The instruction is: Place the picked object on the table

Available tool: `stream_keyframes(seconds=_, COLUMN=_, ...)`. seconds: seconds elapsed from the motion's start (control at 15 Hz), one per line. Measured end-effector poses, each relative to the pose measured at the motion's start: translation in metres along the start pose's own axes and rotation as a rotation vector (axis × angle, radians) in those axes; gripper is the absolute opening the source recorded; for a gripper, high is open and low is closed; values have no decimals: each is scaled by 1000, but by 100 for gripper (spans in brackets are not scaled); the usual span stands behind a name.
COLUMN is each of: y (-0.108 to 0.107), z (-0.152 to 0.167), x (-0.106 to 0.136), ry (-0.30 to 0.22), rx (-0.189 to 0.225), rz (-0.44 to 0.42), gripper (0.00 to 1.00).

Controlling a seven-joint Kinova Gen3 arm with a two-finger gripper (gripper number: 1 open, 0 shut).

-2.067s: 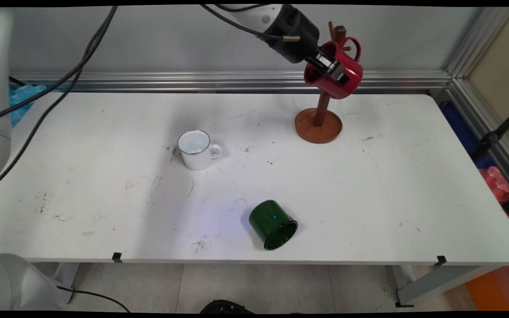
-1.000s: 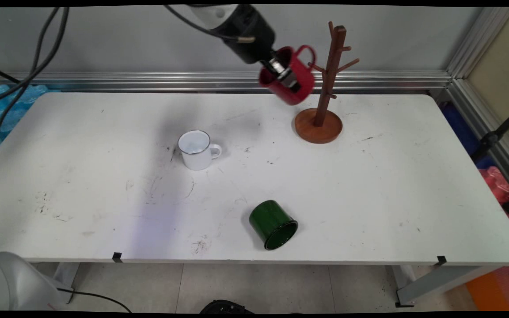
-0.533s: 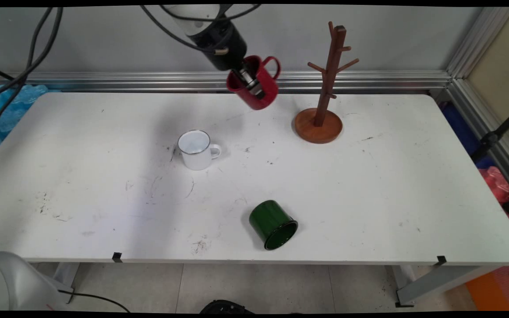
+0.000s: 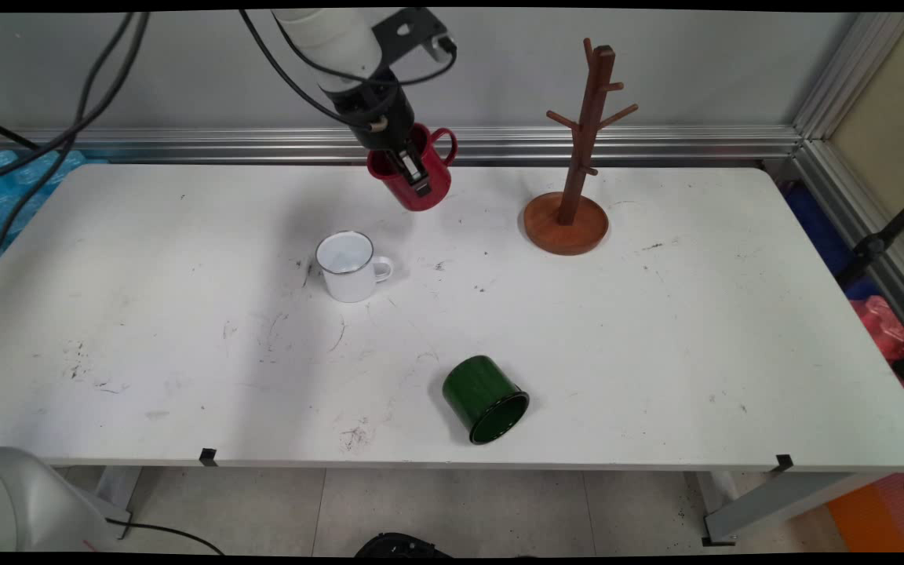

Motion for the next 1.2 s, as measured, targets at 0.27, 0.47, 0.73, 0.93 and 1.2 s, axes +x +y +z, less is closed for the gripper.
stream_keyframes(seconds=0.27, y=0, z=18, x=2, ry=-64, rx=39, rz=6, gripper=0)
stream_keyframes(seconds=0.47, y=2, z=34, x=3, ry=-112, rx=63, rz=12, gripper=0)
stream_keyframes(seconds=0.73, y=8, z=57, x=7, ry=-169, rx=82, rz=23, gripper=0)
stream_keyframes(seconds=0.93, y=14, z=75, x=13, ry=-205, rx=90, rz=38, gripper=0)
stream_keyframes(seconds=1.2, y=19, z=92, x=16, ry=-248, rx=97, rz=50, gripper=0)
